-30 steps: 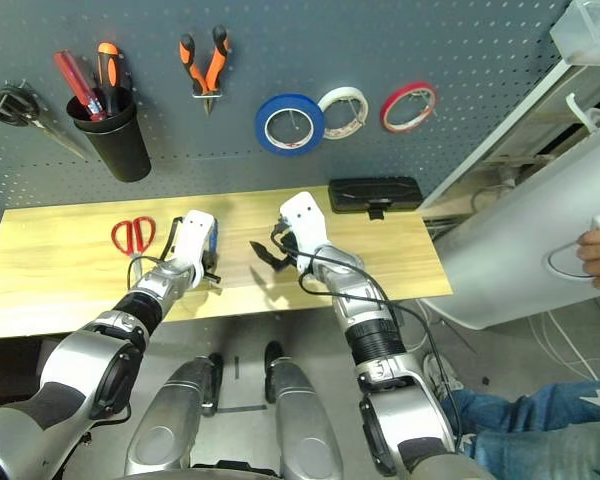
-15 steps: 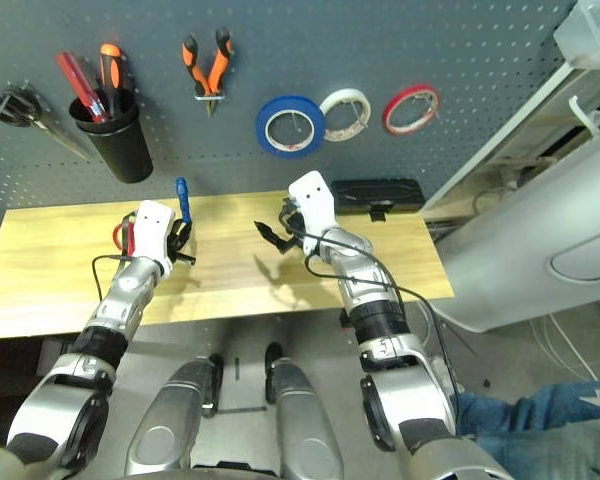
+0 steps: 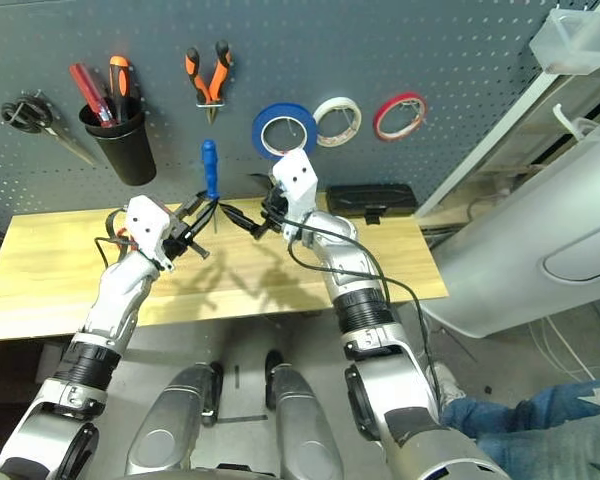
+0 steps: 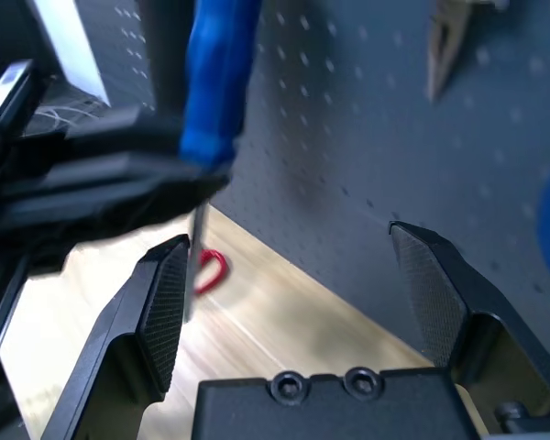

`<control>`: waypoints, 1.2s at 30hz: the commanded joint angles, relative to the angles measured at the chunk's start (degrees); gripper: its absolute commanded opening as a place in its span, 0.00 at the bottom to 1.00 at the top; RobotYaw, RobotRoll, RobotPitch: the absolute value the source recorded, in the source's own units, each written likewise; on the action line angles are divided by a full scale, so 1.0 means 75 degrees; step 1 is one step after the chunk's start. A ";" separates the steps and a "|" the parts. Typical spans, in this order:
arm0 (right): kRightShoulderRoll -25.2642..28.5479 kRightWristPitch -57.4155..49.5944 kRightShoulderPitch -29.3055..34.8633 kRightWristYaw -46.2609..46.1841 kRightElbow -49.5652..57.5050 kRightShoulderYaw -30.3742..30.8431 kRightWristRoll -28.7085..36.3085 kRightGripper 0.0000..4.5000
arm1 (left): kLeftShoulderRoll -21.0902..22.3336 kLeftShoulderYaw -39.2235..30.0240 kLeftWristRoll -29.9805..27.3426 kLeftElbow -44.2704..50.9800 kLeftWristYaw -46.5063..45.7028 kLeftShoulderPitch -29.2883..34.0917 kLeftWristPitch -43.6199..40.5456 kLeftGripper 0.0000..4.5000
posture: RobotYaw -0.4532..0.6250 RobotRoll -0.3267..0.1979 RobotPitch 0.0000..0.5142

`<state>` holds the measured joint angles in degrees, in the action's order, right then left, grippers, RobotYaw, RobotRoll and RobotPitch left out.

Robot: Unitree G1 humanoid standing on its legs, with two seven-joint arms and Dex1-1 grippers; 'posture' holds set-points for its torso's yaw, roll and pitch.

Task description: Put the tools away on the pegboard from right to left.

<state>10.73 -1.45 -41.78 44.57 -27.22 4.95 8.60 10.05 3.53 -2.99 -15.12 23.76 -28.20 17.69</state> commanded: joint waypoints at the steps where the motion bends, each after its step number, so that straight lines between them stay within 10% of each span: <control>1: -0.0084 0.0145 -0.0063 0.0117 -0.0120 0.0099 0.0002 1.00 | 0.0091 -0.0230 -0.0063 0.0171 -0.0170 -0.0324 0.0159 0.11 | 0.56 0.62 0.38; 24: -0.0526 0.0376 -0.0308 0.0475 -0.0214 0.0219 0.0033 1.00 | 0.1262 -0.1093 0.0677 -0.0952 -0.1577 -0.2925 0.0909 0.11 | 0.58 0.62 0.39; 36: -0.0670 0.0459 -0.0406 0.0496 -0.0337 0.0239 0.0009 1.00 | 0.1987 -0.1317 0.0971 -0.1208 -0.2051 -0.2517 0.0556 0.11 | 0.59 0.62 0.41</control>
<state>5.95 1.54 -44.56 47.63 -29.28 5.99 8.59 24.38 -5.89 3.52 -24.49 8.91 -48.35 22.84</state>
